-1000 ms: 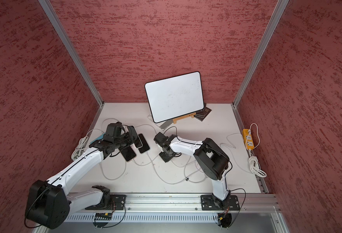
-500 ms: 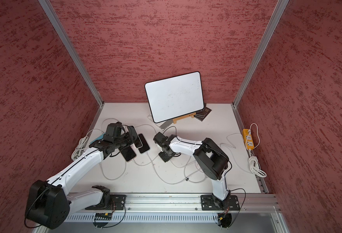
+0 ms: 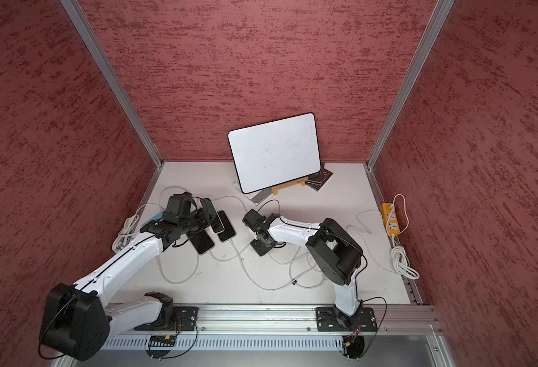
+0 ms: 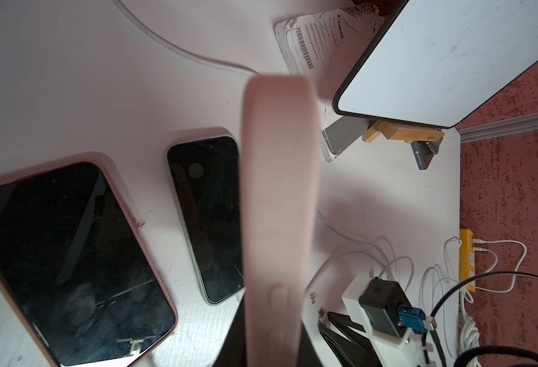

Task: Plug the charging cable into the phone
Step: Pick up the charging cable from the center of the board.

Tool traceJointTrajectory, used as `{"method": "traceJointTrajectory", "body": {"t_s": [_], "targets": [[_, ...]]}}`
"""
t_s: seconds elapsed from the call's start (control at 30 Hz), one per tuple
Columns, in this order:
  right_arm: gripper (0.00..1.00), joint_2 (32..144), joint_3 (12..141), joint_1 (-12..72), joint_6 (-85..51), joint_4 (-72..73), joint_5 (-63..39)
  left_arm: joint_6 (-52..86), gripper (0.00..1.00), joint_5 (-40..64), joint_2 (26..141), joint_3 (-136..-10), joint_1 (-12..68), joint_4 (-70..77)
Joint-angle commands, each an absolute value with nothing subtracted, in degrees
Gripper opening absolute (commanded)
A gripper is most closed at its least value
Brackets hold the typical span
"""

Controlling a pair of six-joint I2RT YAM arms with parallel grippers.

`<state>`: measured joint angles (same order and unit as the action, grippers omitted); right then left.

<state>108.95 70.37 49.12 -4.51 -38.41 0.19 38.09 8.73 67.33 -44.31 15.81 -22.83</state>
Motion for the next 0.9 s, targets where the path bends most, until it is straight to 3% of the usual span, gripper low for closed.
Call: {"method": "traceJointTrajectory", "body": {"t_s": [0.0, 0.87], "targets": [[0.23, 109.28, 68.49, 49.66, -5.3, -40.96, 1.91, 37.43, 0.0, 8.64, 66.71, -44.06, 15.64, -20.59], [0.25, 109.08, 67.77, 49.75, -5.68, -41.51, 1.49, 37.51, 0.0, 8.7, 66.62, -43.75, 15.62, -20.27]]}}
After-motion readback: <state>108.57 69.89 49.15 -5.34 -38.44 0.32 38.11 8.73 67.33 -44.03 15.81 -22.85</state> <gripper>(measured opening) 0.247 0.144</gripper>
